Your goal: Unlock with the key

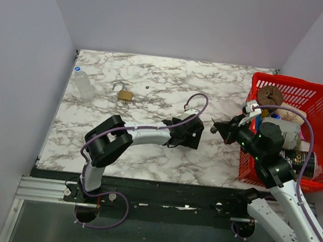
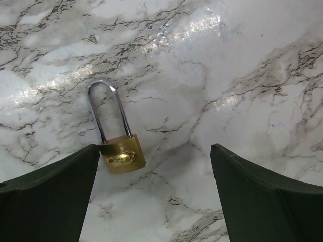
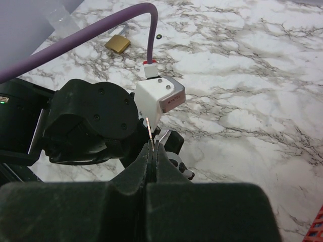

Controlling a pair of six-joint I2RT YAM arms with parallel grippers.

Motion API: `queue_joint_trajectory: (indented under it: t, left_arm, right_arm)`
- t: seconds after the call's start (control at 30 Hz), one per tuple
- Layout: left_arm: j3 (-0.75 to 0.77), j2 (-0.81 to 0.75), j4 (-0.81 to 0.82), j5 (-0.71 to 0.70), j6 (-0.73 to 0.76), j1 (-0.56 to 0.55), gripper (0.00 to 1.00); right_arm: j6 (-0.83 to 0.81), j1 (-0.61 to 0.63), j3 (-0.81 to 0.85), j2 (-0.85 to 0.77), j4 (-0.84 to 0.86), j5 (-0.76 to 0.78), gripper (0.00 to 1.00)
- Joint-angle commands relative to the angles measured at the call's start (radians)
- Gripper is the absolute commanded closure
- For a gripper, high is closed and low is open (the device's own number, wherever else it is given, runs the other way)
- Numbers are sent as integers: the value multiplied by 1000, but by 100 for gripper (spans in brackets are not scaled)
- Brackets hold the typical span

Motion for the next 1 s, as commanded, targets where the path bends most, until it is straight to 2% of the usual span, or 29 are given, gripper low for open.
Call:
queue_joint_trajectory:
  t: [0.0,0.33,0.67,0.83,0.97]
  left_arm:
    - [29,30,-53,-59,39,-2,1]
    - [23,33,-67,-74,65,-4,3]
    - [19,54,-114,-68,137,-4,31]
    - [38,79,-148,-80,139,-2,36]
    - [33,96,-154,-103,131,0,55]
  right_arm:
    - [11,-1,-11,-2,14,22,99]
    - [9,-3,-11,4,12,23,99]
    - [11,-3,-11,2,11,23,99]
    - [11,-3,-11,2,9,22,99]
    - [9,-3,-13,4,8,25,99]
